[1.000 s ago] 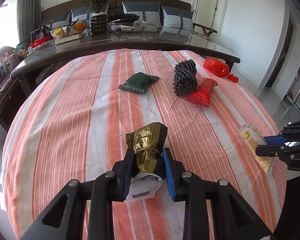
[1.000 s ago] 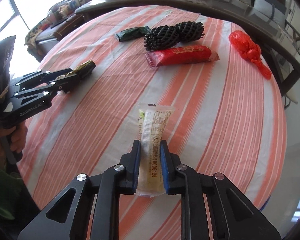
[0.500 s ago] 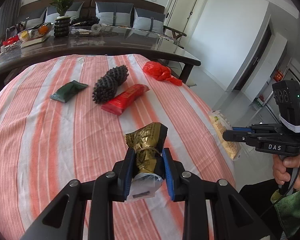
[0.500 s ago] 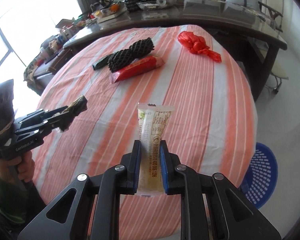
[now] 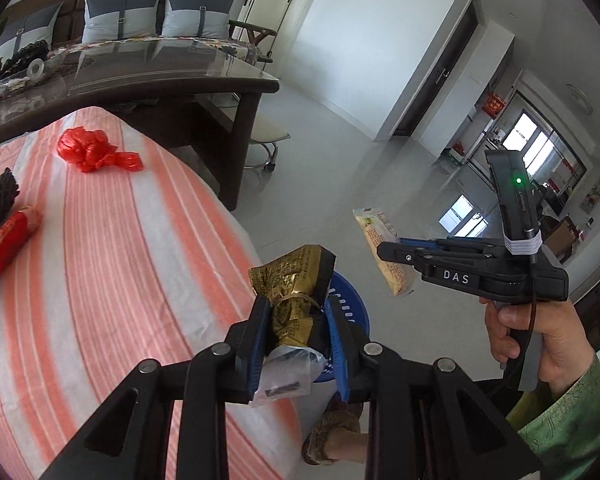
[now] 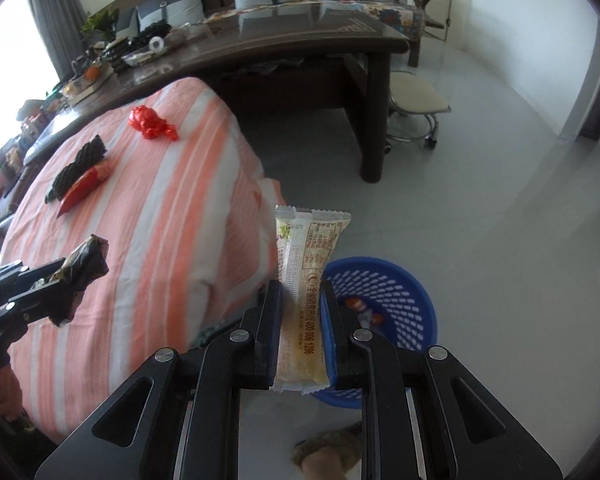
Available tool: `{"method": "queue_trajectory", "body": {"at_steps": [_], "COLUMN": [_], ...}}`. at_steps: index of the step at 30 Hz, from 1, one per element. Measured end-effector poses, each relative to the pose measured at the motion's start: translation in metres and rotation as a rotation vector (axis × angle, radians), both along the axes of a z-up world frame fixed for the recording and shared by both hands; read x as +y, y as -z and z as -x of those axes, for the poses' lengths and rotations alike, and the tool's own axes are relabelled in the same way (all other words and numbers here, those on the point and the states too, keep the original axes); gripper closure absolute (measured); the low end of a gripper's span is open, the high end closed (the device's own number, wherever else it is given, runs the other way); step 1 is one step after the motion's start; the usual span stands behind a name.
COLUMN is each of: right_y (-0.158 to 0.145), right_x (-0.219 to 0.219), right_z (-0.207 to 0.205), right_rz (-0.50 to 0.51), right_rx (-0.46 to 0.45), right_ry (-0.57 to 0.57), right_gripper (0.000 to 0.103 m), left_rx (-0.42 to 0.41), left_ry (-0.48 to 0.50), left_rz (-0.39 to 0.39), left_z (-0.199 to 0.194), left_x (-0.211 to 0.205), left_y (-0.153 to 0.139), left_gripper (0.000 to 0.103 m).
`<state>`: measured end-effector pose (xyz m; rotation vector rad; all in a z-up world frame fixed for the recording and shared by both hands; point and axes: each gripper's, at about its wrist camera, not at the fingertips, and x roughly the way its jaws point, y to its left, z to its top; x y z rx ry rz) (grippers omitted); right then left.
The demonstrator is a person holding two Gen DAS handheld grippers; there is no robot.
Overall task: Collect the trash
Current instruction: 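Carry both items over the blue wastebasket and open both grippers, then bring both tools back over the table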
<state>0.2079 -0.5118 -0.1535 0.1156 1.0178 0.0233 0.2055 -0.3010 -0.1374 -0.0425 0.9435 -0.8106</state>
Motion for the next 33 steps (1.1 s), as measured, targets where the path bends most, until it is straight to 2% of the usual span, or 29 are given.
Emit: {"method": "queue_trajectory", "body": {"at_steps": [9,16,18,19,20,21,22,23,27,29,31,33], "right_y": [0.054,0.070,0.075,0.077,0.080,0.082,0.083,0.083,0.074,0.068,0.059,0.048], "right_x": [-0.070,-0.094,-0.098,-0.100,-0.102,-0.103,-0.106,-0.108,-0.114,-0.117,-0.116,-0.111], "right_z": [-0.004,-0.008,-0.009,-0.009,-0.009,-0.010,-0.009,-0.009,-0.004,0.000,0.004,0.008], "right_rz": [-0.054,-0.112,-0.119,-0.123,-0.128,-0.132,-0.137,-0.132,-0.107,-0.089,-0.043,0.013], "right_rx": [0.063,0.077,0.079,0.080,0.081,0.080,0.076,0.075,0.038,0.011,-0.026,-0.069], "right_ry": [0.107,0.135,0.132,0.131,0.126,0.124,0.123,0.130,0.148,0.160,0.173,0.172], "right_gripper": [0.086,0.086,0.086,0.085,0.082,0.081,0.070,0.055,0.053,0.043,0.032,0.027], "left_rx": [0.076,0.113,0.117,0.121,0.125,0.124,0.117,0.110,0.097,0.062,-0.012,-0.103], "left_ry": [0.053,0.078,0.087,0.088,0.083,0.071,0.055,0.044,0.028,0.031,0.025,0.024], "left_rz": [-0.037,-0.075,-0.077,-0.077,-0.082,-0.087,-0.089,-0.085,-0.049,-0.025,-0.028,-0.050], "left_z": [-0.015,-0.029,-0.033,-0.035,-0.038,-0.042,-0.043,-0.044,-0.043,-0.037,-0.028,-0.013], "left_x": [-0.091,-0.129,-0.139,-0.143,-0.147,-0.150,-0.149,-0.147,-0.134,-0.123,-0.113,-0.096], "left_y": [0.048,0.085,0.093,0.097,0.102,0.104,0.104,0.104,0.088,0.072,0.051,0.032], "left_gripper": [0.074,0.074,0.071,0.064,0.057,0.043,0.040,0.040,0.040,0.040,0.040,0.040]}}
